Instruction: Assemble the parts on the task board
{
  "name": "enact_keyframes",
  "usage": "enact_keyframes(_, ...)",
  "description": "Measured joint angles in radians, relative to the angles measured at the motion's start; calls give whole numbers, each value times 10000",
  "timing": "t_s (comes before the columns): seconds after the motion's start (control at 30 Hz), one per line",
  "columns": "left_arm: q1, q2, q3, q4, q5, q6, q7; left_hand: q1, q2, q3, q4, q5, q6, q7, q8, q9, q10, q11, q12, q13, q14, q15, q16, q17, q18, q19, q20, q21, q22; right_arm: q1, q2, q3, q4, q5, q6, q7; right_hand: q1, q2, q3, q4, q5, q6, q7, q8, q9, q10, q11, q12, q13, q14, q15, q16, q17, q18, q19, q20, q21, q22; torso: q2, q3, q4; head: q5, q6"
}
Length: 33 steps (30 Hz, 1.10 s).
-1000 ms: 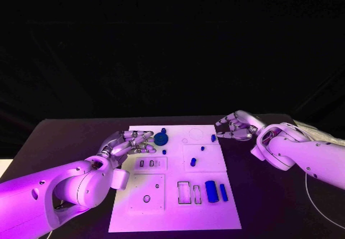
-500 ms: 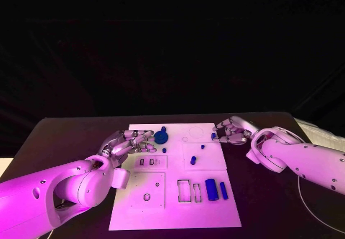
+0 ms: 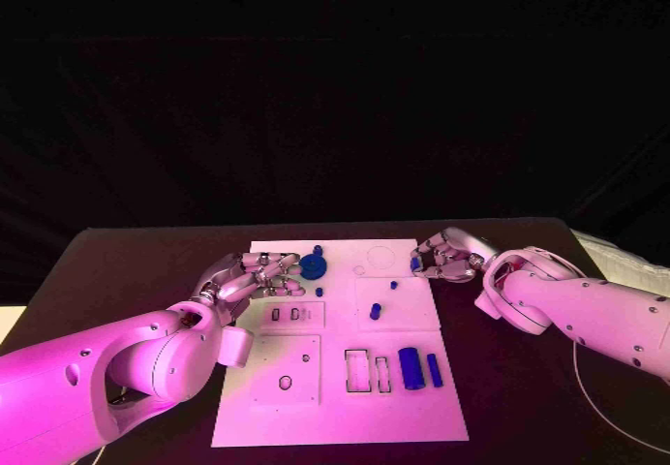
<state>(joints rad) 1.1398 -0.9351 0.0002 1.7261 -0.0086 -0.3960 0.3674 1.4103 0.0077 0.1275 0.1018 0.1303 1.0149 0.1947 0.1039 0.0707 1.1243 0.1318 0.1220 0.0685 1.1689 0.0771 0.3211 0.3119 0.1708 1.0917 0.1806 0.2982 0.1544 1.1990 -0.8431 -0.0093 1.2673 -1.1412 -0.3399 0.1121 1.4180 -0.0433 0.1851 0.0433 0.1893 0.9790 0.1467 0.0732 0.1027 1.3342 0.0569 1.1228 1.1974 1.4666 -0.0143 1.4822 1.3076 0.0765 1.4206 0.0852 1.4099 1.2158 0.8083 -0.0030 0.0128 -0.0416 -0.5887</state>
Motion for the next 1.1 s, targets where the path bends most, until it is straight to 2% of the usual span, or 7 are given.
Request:
enact_keyframes(0.23, -1, -1, 0, -1, 0, 5, 0, 0, 0, 0, 0, 0, 0, 0, 0, 1, -1, 1, 0, 1, 0, 0, 0, -1, 0, 0, 0, 0, 0, -12, 91, 4, -88, -2, 89, 37, 63, 62, 322, -158, -13, 235, -57, 77, 13, 55, -54, 68, 62, -34, -38, 0, -1, 0, 29, -29, 0, 34, -1, -4, 0, 14, -7)
enact_keyframes(0.33, -1, -3, 0, -4, 0, 7, -1, 0, 0, 0, 0, 0, 0, 0, 0, 1, -1, 0, 0, 1, 0, 0, 0, -1, 0, 0, 0, 0, 0, -13, 120, 5, -111, -3, 119, 47, 62, 62, 377, -209, -13, 312, -31, 77, 14, 55, -54, 91, 82, 2, -75, 0, -1, 0, 29, -29, 0, 42, -2, -4, -1, 16, -8)
enact_keyframes(0.4, -1, -3, 0, -5, 0, 9, -3, 0, 0, 0, 0, 0, 0, 0, 0, 1, -1, 1, 0, 1, 0, 0, 0, -1, 0, 0, 0, 0, -1, -15, 139, 5, -124, -4, 140, 51, 59, 66, 458, -212, -13, 374, -89, 77, 25, 78, -76, 129, 117, 2, -75, 0, -1, 0, 29, -29, 0, 50, -2, -4, -3, 17, -13)
enact_keyframes(0.57, -1, -4, 0, -5, 0, 14, -7, 0, 0, 0, 0, 0, 0, 0, 0, 1, -1, 1, 0, 1, 0, 0, 0, -2, 0, 0, 0, 0, -1, -19, 162, 5, -152, -6, 156, 54, -7, 131, 535, -232, -78, 511, -119, 76, 33, 131, -122, 194, 148, 2, -74, 0, -1, -1, 64, -64, 43, 74, -3, -4, -6, 10, -20)
enact_keyframes(0.73, -1, -6, 0, -5, 0, 19, -9, 0, 0, 0, 0, 0, -1, 0, 0, 1, -2, 1, 0, 2, 0, 1, 0, -3, 0, 0, 0, 0, -1, -11, 175, 12, -182, -6, 125, 54, -188, 216, 787, -298, -200, 940, -246, 261, 48, 242, -233, 311, 236, -4, -189, 39, -2, 0, 101, -102, 43, 127, -5, -2, -6, -12, -21)
enact_keyframes(0.9, -1, -7, 0, -9, 0, 24, -11, 0, 0, 0, 0, 0, 0, 0, 0, 1, -2, 1, 0, 2, 0, 1, 0, 1, -1, 0, 0, 0, -1, -21, 170, 10, -182, -6, -6, 53, -270, 236, 994, -391, -427, 1021, -240, 443, 107, 294, -284, 338, 304, 0, -255, 39, -2, 0, 98, -178, 42, 137, -6, 1, -6, -12, -27)
enact_keyframes(1.1, -2, -8, 0, -48, 0, 33, -12, 0, 0, 40, -41, 0, -1, 0, -58, 2, -2, 1, 0, -7, 27, -26, 0, 16, 0, 0, 0, 0, -1, -19, 88, 51, -16, 17, -200, 22, -322, 319, 1096, -493, -487, 1022, -241, 467, 107, 282, -325, 316, 214, 0, -326, 39, -2, 1, 99, -246, 42, 128, -9, -1, -3, -3, -32)
